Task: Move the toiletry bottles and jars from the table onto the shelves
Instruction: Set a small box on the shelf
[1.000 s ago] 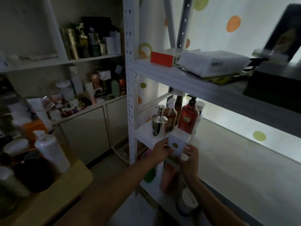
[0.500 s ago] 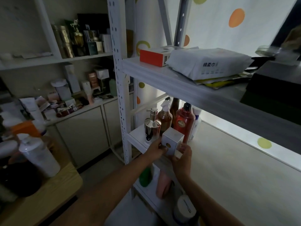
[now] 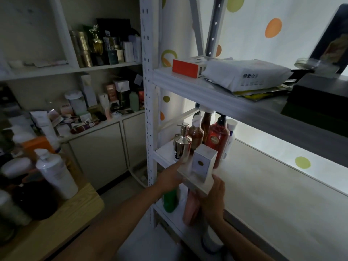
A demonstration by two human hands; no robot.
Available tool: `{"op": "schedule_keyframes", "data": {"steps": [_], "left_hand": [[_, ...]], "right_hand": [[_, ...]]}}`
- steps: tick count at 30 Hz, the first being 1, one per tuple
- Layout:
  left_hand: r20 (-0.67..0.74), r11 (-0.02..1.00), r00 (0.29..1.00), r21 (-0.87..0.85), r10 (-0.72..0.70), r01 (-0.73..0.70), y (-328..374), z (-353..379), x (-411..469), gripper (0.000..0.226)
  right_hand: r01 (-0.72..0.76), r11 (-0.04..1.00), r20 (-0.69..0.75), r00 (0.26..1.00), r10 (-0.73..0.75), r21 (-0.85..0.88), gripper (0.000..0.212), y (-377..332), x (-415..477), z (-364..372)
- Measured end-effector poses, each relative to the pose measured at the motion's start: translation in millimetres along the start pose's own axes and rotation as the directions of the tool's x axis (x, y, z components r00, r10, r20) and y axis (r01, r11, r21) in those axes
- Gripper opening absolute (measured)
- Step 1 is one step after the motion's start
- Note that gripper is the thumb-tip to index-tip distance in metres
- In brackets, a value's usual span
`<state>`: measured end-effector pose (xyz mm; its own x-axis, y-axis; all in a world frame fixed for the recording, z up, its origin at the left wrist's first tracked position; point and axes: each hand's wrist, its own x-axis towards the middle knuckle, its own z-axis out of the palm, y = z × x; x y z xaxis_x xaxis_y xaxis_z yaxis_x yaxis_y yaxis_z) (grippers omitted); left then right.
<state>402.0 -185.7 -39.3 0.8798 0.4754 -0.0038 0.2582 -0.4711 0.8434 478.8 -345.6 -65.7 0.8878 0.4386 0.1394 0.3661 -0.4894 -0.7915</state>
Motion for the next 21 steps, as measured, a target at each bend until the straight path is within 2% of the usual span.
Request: {"op": "schedule_keyframes", "data": {"steps": [1, 3, 5, 7, 10, 12, 13, 15, 17, 19, 21], "left_hand": [[-0.022, 0.999, 1.000, 0.044, 0.007, -0.007, -13, -8, -12, 0.067], [-0.078, 0.990, 0.997, 0.140, -0.012, 0.023, -37, -26, -37, 0.074], [-0.196, 0.981, 0.979, 0.169, -0.059, 0.092, -62, -48, -66, 0.074], [-0.337, 0.956, 0.932, 0.206, -0.133, 0.211, -82, -75, -104, 0.073], [-0.488, 0.914, 0.860, 0.265, -0.147, 0.307, -122, -118, -173, 0.072], [-0.557, 0.872, 0.815, 0.305, -0.162, 0.382, -149, -146, -223, 0.072], [-0.592, 0.834, 0.783, 0.322, -0.191, 0.447, -159, -158, -249, 0.073], [-0.657, 0.756, 0.716, 0.338, -0.236, 0.560, -172, -177, -298, 0.082], [-0.724, 0.695, 0.640, 0.322, -0.257, 0.643, -186, -189, -343, 0.093], [-0.778, 0.632, 0.557, 0.281, -0.291, 0.722, -196, -196, -386, 0.095], [-0.806, 0.584, 0.503, 0.254, -0.313, 0.771, -205, -200, -424, 0.095]], "right_hand": [[0.072, 0.997, 0.009, 0.997, -0.071, -0.012, 0.071, -2, -15, 7], [0.250, 0.961, 0.141, 0.962, -0.233, -0.120, 0.067, -11, -39, 26], [0.354, 0.929, 0.326, 0.896, -0.302, -0.112, 0.076, -23, -56, 52], [0.410, 0.911, 0.522, 0.785, -0.333, -0.037, 0.093, -48, -71, 78], [0.581, 0.814, 0.696, 0.593, -0.406, -0.021, 0.113, -88, -93, 123], [0.688, 0.725, 0.758, 0.475, -0.446, -0.004, 0.120, -116, -112, 153], [0.720, 0.694, 0.781, 0.419, -0.463, 0.025, 0.116, -130, -123, 167], [0.743, 0.664, 0.817, 0.330, -0.473, 0.084, 0.109, -157, -149, 195], [0.755, 0.644, 0.852, 0.254, -0.458, 0.122, 0.110, -183, -176, 220], [0.788, 0.594, 0.875, 0.163, -0.455, 0.162, 0.112, -205, -203, 242], [0.815, 0.544, 0.890, 0.080, -0.448, 0.201, 0.112, -224, -229, 259]]}}
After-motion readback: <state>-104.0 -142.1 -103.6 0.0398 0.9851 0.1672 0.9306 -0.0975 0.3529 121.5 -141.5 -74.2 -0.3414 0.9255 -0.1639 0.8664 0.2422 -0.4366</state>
